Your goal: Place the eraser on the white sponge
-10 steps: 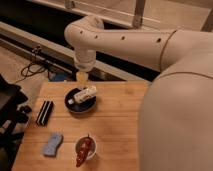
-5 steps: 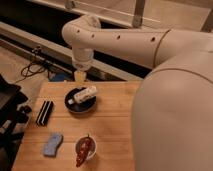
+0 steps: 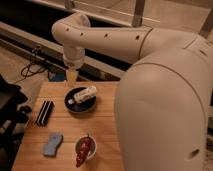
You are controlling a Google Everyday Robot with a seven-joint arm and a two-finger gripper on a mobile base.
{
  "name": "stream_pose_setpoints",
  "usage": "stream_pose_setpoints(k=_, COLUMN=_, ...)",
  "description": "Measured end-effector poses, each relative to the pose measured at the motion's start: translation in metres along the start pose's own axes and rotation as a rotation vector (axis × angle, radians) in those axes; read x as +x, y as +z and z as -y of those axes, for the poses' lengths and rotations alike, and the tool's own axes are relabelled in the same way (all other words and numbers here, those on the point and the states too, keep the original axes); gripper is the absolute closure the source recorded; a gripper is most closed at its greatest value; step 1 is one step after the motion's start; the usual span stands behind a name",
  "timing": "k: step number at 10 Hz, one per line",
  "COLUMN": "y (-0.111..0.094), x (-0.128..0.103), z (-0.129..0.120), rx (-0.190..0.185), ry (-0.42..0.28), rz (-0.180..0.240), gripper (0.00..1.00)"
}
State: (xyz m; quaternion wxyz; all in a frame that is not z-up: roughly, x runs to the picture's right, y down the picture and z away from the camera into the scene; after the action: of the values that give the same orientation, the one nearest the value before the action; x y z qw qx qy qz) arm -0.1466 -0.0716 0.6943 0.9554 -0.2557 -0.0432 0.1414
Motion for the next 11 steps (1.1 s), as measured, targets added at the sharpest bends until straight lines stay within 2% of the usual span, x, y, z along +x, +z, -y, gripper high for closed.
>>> stream_pose_setpoints(k=2, y=0.006, x=-0.016, z=-0.004, rx=-0.003, ry=0.013, rz=0.008, gripper=0.21)
stream_pose_setpoints(k=4, y=-0.004, x=-0.02, z=0.002, rx=0.061, ry=0.029, rz=0.046, gripper=0.21)
stream_pose_setpoints(k=5, y=-0.01, x=-0.03, z=0.002, rx=0.1, ry=0.047, rz=0.09, gripper=0.21)
stream_pose_setpoints(k=7, y=-0.005, x=-0.058, z=-0.007, rx=0.137, ry=0.095, rz=0.185, gripper=0.21)
stream_pose_setpoints(k=8, y=0.001, x=-0.065, z=-0.011, rx=0.137, ry=0.11, rz=0.21, gripper=0.21)
stream_pose_setpoints(k=9, y=0.015, x=-0.07, z=-0.017, rx=0.119, ry=0.124, rz=0.241, gripper=0.21)
stream_pose_setpoints(k=11, y=0.029, x=-0.072, z=-0.021, rx=0.087, ry=0.142, rz=0.27, gripper=0.21)
